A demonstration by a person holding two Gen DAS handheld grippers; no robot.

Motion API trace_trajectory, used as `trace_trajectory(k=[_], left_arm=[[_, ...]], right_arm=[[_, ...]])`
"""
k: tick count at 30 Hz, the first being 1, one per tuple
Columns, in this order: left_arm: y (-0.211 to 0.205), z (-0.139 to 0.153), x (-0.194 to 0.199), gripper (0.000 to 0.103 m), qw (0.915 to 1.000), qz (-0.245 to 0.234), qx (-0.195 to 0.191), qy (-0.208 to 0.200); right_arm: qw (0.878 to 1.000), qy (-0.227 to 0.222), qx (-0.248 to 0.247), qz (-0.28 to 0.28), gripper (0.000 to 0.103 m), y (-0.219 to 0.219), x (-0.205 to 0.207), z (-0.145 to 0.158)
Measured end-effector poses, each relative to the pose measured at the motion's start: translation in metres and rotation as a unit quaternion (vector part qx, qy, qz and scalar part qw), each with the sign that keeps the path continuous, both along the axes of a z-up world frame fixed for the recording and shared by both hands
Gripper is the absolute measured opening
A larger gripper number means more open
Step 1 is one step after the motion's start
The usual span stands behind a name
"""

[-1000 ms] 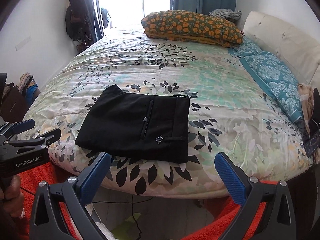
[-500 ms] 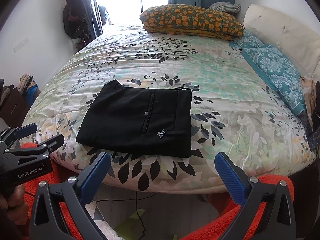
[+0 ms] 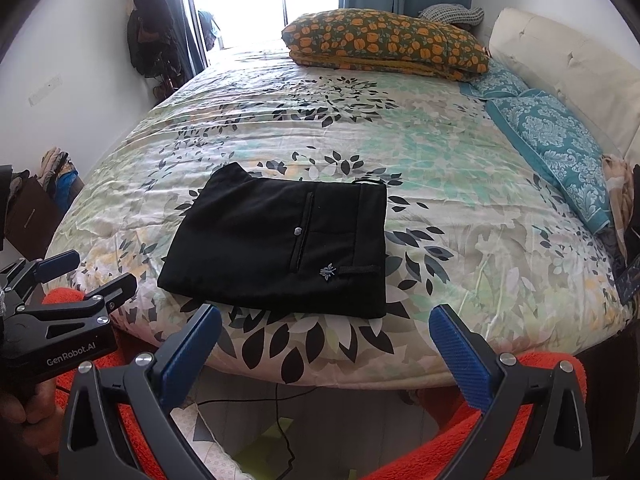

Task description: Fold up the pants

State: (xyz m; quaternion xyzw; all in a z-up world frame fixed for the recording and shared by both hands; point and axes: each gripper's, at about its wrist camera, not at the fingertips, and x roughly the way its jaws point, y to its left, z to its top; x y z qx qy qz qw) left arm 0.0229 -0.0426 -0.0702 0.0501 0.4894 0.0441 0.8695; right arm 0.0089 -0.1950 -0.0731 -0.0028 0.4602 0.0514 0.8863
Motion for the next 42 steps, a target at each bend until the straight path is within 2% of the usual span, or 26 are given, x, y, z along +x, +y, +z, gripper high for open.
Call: trace_trajectory(k=[42], left_arm=[[-0.0028,0.0,-0.003,0.089,1.0,-0.004,0.003,-0.002]], right_arm=[[1.0,0.004,-0.003,0.005,0.103,0.0025,-0.0039,-0.0018]])
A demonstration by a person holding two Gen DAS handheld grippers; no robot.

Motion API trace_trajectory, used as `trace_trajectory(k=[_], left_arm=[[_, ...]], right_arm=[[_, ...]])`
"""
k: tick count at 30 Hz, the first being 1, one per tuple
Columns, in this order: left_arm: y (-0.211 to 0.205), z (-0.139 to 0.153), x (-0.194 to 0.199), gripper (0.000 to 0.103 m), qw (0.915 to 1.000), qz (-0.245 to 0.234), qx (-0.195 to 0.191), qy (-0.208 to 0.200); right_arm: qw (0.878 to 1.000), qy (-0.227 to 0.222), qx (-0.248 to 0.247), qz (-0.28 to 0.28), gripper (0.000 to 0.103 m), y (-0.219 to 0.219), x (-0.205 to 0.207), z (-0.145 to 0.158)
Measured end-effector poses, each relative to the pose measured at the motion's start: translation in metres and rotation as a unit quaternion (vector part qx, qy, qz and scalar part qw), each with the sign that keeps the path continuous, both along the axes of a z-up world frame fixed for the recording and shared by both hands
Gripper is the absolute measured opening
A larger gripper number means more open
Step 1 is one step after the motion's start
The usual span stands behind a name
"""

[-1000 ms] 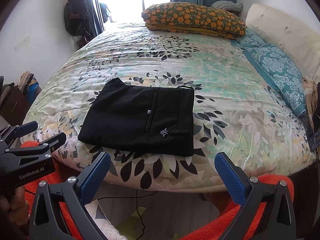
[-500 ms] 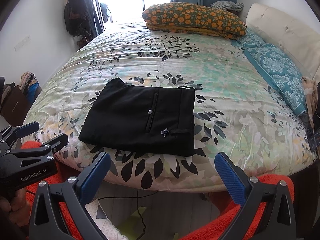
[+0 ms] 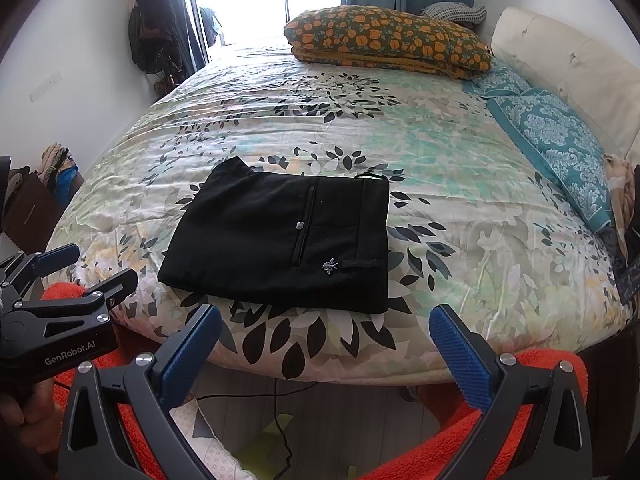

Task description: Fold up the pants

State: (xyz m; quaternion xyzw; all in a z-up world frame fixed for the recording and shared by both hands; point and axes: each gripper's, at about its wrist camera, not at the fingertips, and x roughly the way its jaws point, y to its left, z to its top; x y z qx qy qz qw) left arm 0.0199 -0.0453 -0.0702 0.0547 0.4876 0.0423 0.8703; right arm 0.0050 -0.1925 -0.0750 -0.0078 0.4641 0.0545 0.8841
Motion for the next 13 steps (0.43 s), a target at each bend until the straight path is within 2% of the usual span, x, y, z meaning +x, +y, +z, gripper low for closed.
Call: trace_trajectory(k=[13], left_arm=[[-0.0041,-0.0043,0.001,0.089,0.9997,-0.022,0.01,0.007]], right_arm=[[1.0,0.001,-0.005,0.003,0.103,-0.0009,0.0008,-0.0023]])
